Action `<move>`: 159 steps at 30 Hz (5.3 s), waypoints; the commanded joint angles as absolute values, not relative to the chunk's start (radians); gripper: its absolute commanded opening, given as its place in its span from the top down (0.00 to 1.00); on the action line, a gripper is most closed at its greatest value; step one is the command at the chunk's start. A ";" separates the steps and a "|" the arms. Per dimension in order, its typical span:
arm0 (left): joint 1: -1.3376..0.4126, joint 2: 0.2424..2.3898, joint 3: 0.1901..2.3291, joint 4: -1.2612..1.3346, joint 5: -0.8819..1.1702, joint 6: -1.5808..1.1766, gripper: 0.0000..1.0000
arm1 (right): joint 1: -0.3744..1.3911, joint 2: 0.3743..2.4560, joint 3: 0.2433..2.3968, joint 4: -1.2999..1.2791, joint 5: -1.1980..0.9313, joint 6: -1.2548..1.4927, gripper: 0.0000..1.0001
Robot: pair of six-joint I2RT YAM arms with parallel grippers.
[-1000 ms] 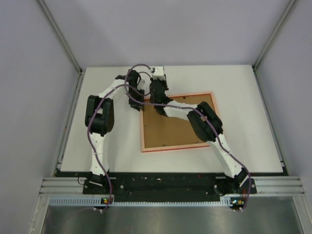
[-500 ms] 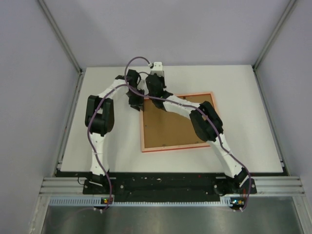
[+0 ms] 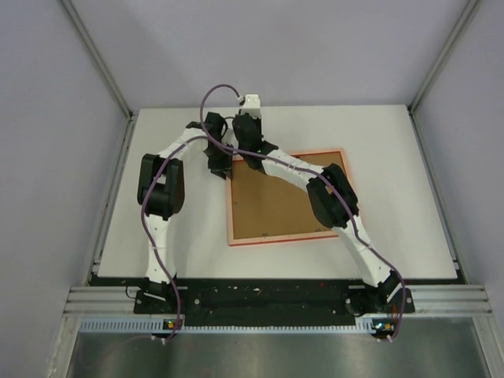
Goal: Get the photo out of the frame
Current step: Release the photo frame item from the photo frame.
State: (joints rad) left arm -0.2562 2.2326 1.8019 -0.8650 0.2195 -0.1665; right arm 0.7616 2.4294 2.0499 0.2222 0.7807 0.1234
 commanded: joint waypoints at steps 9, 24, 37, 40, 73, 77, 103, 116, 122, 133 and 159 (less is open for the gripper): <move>-0.250 2.275 1.759 -0.871 0.114 -0.115 0.75 | 0.735 2.470 2.052 0.271 0.793 0.115 1.00; -0.250 2.278 1.763 -0.873 0.110 -0.115 0.75 | 0.721 2.456 2.034 0.232 0.769 0.146 1.00; -0.250 2.278 1.766 -0.871 0.115 -0.117 0.75 | 0.718 2.444 2.089 0.100 0.696 0.230 1.00; -0.250 2.283 1.767 -0.871 0.115 -0.117 0.75 | 0.718 2.439 2.095 0.087 0.692 0.247 1.00; -0.249 2.284 1.767 -0.873 0.106 -0.120 0.75 | 0.715 2.447 1.999 0.333 0.804 0.043 1.00; -0.245 2.284 1.766 -0.873 0.104 -0.123 0.75 | 0.715 2.431 2.003 0.249 0.801 0.086 1.00; -0.242 2.301 1.782 -0.874 0.100 -0.137 0.75 | 0.741 2.430 2.097 0.092 0.907 0.029 1.00; -0.242 2.303 1.782 -0.876 0.100 -0.138 0.75 | 0.746 2.442 2.128 0.060 0.801 0.032 1.00; -0.242 2.301 1.779 -0.874 0.101 -0.137 0.76 | 0.747 2.456 2.155 0.046 0.680 0.066 1.00; -0.241 2.303 1.781 -0.873 0.103 -0.137 0.76 | 0.744 2.500 2.184 0.080 0.627 0.066 1.00; -0.241 2.306 1.781 -0.874 0.107 -0.137 0.76 | 0.719 2.525 2.249 0.083 0.584 0.091 1.00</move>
State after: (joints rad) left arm -0.2531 2.2345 1.8038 -0.8677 0.2199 -0.1982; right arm 0.7162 2.5076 2.1937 0.0277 0.6113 0.0647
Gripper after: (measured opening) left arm 0.305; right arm 0.223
